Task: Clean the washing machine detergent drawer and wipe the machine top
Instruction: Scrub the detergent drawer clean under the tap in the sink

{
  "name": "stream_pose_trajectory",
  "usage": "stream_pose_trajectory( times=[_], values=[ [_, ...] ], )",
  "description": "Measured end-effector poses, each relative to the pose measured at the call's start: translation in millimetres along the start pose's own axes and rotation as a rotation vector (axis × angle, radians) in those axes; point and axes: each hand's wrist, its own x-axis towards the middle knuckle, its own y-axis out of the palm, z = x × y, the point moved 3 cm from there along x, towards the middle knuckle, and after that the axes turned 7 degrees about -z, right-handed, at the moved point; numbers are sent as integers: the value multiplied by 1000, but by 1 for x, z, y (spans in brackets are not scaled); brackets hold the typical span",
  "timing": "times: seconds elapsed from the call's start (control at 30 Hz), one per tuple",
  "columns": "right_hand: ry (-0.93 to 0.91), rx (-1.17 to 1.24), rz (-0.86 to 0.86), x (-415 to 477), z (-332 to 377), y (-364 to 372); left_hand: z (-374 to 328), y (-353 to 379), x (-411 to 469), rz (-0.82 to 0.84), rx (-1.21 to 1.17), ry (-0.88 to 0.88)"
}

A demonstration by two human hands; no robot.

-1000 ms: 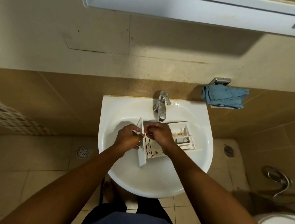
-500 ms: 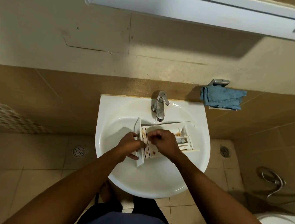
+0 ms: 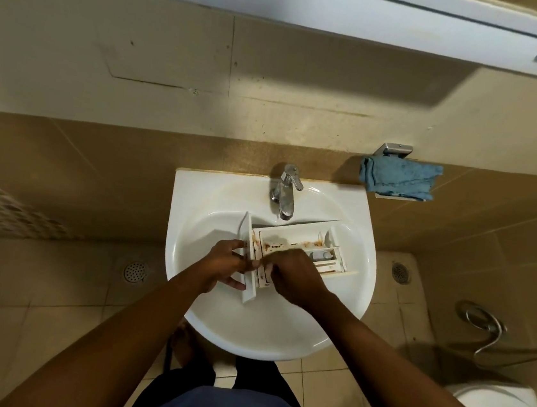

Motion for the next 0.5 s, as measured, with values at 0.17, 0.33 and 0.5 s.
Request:
stream_pose_trajectory(
  times=[0.17,0.33,0.5],
  values=[
    [126,35,-48,35,5,13,2,-2,-1,-5,-38,-19],
    [32,-7,-102,-10,-6,13,2,0,-1,-6,-18,0],
    [278,124,-196,13,-7,20,3,0,0,1,-13,8]
  ],
)
